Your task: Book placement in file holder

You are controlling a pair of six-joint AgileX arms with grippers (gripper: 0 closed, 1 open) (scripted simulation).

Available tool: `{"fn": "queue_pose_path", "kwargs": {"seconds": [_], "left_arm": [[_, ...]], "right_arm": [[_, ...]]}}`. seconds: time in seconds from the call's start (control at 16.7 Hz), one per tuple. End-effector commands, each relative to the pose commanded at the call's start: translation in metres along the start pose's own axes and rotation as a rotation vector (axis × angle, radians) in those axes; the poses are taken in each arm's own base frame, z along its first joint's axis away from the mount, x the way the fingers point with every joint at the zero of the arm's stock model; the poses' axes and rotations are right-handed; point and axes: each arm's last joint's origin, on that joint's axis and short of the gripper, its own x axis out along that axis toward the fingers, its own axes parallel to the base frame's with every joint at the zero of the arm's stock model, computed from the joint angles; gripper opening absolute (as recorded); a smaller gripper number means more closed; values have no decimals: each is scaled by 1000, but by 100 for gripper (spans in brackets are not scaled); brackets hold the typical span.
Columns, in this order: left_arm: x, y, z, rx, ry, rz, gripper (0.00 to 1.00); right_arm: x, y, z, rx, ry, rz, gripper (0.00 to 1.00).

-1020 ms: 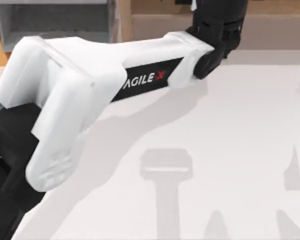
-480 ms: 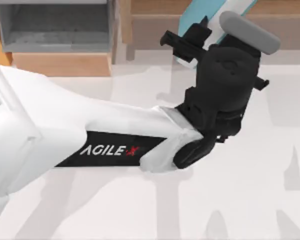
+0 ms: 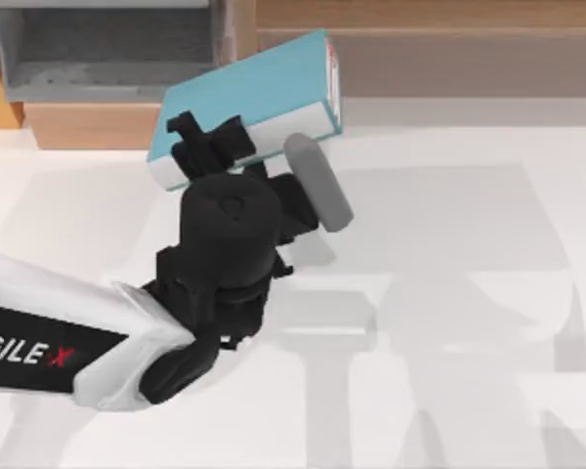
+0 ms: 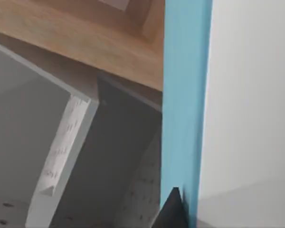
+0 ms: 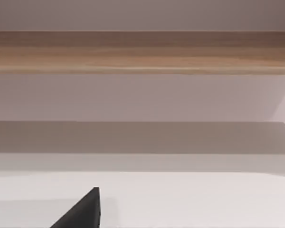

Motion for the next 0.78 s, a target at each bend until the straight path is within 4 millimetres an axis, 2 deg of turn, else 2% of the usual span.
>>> {"fn": "queue_pose_path", "kwargs": {"seconds": [0.18, 0.36, 0.54, 0.78], "left_arm": [[19, 18, -52, 180, 66, -28, 0], [42, 43, -92, 295, 89, -42, 0], [66, 64, -119, 365, 65, -59, 0], [86, 70, -137, 410, 41, -97, 0]], "right_arm": [[0, 0, 0, 0, 0, 0, 100], [0, 0, 0, 0, 0, 0, 100], [0, 0, 0, 0, 0, 0, 100], [0, 0, 0, 0, 0, 0, 100]]}}
